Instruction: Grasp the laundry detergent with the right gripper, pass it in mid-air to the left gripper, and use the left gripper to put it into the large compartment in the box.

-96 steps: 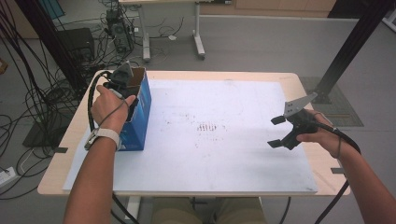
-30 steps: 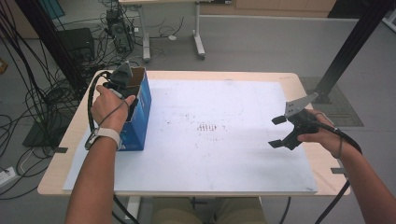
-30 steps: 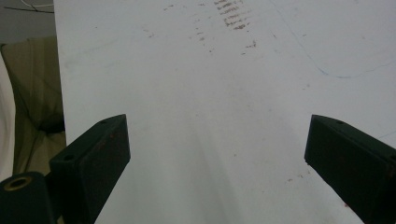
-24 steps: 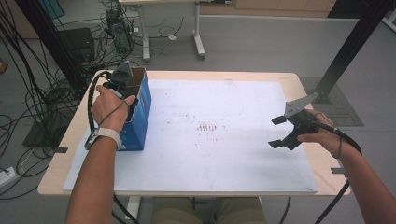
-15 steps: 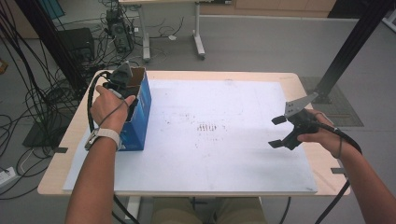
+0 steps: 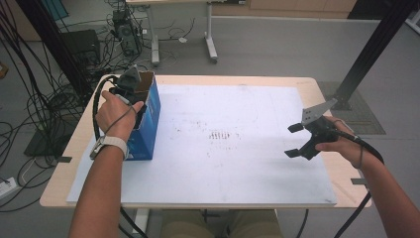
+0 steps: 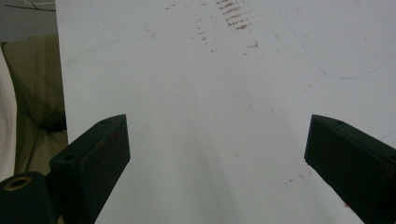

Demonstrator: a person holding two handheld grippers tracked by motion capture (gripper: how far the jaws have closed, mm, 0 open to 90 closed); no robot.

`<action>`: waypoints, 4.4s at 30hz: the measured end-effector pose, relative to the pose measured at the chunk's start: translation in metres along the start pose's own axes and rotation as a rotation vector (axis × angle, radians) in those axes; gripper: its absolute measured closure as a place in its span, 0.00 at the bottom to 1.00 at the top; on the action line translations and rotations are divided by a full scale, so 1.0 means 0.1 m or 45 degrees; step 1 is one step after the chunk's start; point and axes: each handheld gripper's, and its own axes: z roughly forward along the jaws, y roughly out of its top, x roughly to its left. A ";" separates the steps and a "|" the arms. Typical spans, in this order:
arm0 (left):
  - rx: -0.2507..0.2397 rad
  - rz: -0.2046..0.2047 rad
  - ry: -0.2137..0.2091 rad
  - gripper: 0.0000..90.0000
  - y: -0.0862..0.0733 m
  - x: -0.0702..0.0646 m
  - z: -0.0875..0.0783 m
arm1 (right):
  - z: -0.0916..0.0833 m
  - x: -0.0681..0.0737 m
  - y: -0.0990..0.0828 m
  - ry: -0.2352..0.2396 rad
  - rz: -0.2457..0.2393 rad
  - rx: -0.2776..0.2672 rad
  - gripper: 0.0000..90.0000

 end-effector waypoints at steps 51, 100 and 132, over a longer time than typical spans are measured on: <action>-0.106 0.019 -0.039 0.12 -0.06 0.07 -0.56 | 0.02 0.05 0.10 0.011 -0.039 0.023 0.07; -0.320 0.625 -0.301 0.09 0.03 -0.95 -1.22 | -0.05 0.06 0.11 -0.002 -0.031 0.040 0.08; -0.263 1.144 -0.451 0.11 -0.11 -1.88 -0.96 | -0.13 0.02 0.06 -0.018 -0.002 0.028 0.08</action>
